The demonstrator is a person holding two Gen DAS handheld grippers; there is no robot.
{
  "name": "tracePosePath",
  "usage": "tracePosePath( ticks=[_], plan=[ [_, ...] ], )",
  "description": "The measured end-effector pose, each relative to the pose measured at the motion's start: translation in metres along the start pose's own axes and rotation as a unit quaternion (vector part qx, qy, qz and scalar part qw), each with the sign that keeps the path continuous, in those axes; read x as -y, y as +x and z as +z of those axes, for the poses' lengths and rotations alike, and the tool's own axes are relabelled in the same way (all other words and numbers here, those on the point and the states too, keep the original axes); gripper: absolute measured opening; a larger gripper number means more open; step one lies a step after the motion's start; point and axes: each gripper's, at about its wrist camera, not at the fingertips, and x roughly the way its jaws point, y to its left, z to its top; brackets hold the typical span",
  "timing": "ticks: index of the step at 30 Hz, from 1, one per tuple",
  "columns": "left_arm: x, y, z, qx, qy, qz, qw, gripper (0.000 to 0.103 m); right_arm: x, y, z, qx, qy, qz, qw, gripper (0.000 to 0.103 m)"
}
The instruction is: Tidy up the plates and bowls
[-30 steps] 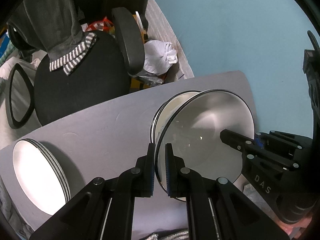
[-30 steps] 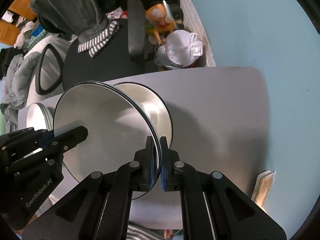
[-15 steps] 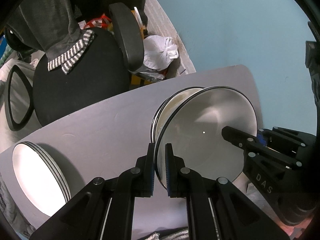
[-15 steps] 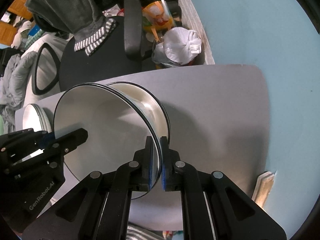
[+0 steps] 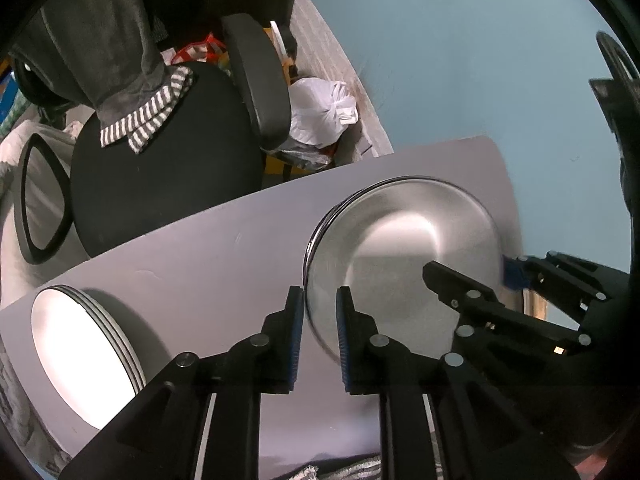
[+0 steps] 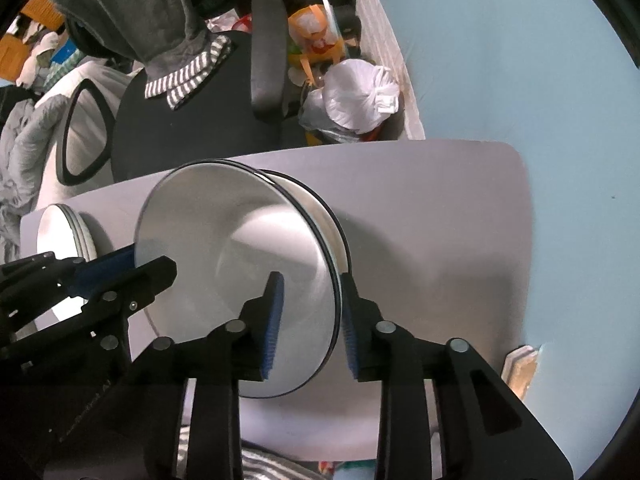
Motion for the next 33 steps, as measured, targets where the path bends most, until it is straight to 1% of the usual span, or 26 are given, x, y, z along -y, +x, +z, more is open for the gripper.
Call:
tracePosePath(
  ticks=[1, 3, 7, 11, 12, 14, 15, 18, 23, 24, 25, 27, 31, 32, 33],
  plan=[
    [0.0, 0.0, 0.0, -0.001, -0.001, -0.001, 1.0, 0.015, -0.001, -0.001, -0.001, 0.003, -0.002, -0.007, 1.0, 0.039],
    [-0.001, 0.001, -0.002, -0.003, -0.004, -0.004, 1.0, 0.015, -0.002, -0.003, -0.001, 0.009, -0.006, -0.016, 1.0, 0.042],
    [-0.001, 0.001, -0.004, -0.003, -0.005, -0.004, 1.0, 0.015, -0.003, -0.007, -0.001, 0.015, -0.009, -0.02, 1.0, 0.042],
    [-0.002, -0.004, -0.007, 0.006, -0.006, -0.005, 1.0, 0.016, -0.003, -0.012, -0.004, 0.021, -0.01, -0.022, 0.999, 0.042],
    [-0.002, -0.006, -0.008, 0.011, -0.005, -0.002, 0.9999, 0.018, -0.004, -0.013, -0.005, 0.022, -0.01, -0.023, 0.999, 0.042],
    [-0.003, -0.012, -0.01, 0.019, -0.007, -0.005, 0.9998, 0.022, -0.003, -0.016, -0.008, 0.027, -0.011, -0.025, 0.999, 0.046],
    [-0.004, -0.014, -0.011, 0.021, -0.01, -0.007, 0.9997, 0.026, -0.003, -0.017, -0.009, 0.031, -0.012, -0.028, 0.999, 0.048],
    [-0.005, -0.019, -0.016, 0.026, -0.016, -0.012, 0.9994, 0.027, -0.002, -0.021, -0.012, 0.037, -0.011, -0.034, 0.999, 0.052],
    [-0.005, -0.027, -0.023, 0.037, -0.019, -0.012, 0.9991, 0.028, 0.001, -0.025, -0.018, 0.042, -0.006, -0.029, 0.999, 0.054],
    [-0.005, -0.029, -0.025, 0.039, -0.019, -0.01, 0.999, 0.03, 0.002, -0.026, -0.019, 0.044, -0.006, -0.028, 0.999, 0.056],
    [-0.005, -0.031, -0.026, 0.041, -0.019, -0.009, 0.9989, 0.034, 0.002, -0.028, -0.02, 0.046, -0.006, -0.026, 0.999, 0.058],
    [-0.004, -0.035, -0.029, 0.051, -0.018, -0.003, 0.9985, 0.039, 0.002, -0.03, -0.022, 0.051, -0.007, -0.023, 0.998, 0.06],
    [-0.003, -0.039, -0.034, 0.062, -0.023, 0.002, 0.9978, 0.04, 0.003, -0.035, -0.026, 0.055, -0.011, -0.02, 0.998, 0.063],
    [-0.003, -0.04, -0.036, 0.062, -0.025, 0.001, 0.9977, 0.041, 0.004, -0.035, -0.027, 0.055, -0.011, -0.018, 0.998, 0.064],
    [-0.002, -0.039, -0.038, 0.062, -0.029, -0.001, 0.9976, 0.046, 0.006, -0.035, -0.028, 0.054, -0.009, -0.017, 0.998, 0.064]
  ],
)
